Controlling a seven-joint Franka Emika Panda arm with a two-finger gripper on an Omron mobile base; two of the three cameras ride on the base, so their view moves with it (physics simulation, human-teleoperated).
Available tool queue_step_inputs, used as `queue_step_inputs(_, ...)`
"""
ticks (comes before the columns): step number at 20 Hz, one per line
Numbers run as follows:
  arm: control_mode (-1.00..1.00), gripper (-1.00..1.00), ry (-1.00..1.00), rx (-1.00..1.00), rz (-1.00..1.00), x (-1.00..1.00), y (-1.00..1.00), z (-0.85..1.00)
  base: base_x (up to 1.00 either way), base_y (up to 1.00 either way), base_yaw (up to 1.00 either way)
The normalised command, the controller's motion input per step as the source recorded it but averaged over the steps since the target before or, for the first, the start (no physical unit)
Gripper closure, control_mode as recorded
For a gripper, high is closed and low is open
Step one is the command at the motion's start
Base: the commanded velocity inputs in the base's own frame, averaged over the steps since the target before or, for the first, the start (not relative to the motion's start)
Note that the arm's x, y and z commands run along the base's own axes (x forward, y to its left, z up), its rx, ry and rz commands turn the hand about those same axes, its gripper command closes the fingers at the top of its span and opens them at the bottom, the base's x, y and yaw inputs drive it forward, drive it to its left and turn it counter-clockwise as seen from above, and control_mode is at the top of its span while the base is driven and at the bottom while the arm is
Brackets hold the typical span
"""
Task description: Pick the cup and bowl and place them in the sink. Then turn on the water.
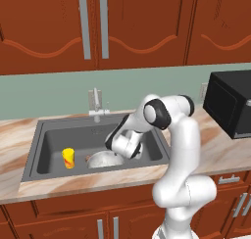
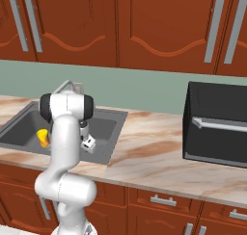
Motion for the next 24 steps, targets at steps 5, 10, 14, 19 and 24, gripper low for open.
queue_step_inputs(5, -1.00, -1.00, -0.10, 0.00, 0.00, 0.00, 0.00, 0.62, 0.00, 0.00, 0.00)
queue_step_inputs(10, -1.00, -1.00, -0.06, 0.00, 0.00, 0.00, 0.00, 0.57, 0.00, 0.00, 0.00)
queue_step_inputs(14, -1.00, -1.00, -0.12, 0.00, 0.00, 0.00, 0.00, 0.42, 0.00, 0.00, 0.00)
queue_step_inputs(19, -1.00, -1.00, -0.14, 0.00, 0.00, 0.00, 0.00, 0.41, 0.00, 0.00, 0.00)
queue_step_inputs(24, -1.00, -1.00, -0.11, 0.00, 0.00, 0.00, -0.02, 0.37, 0.00, 0.00, 0.00)
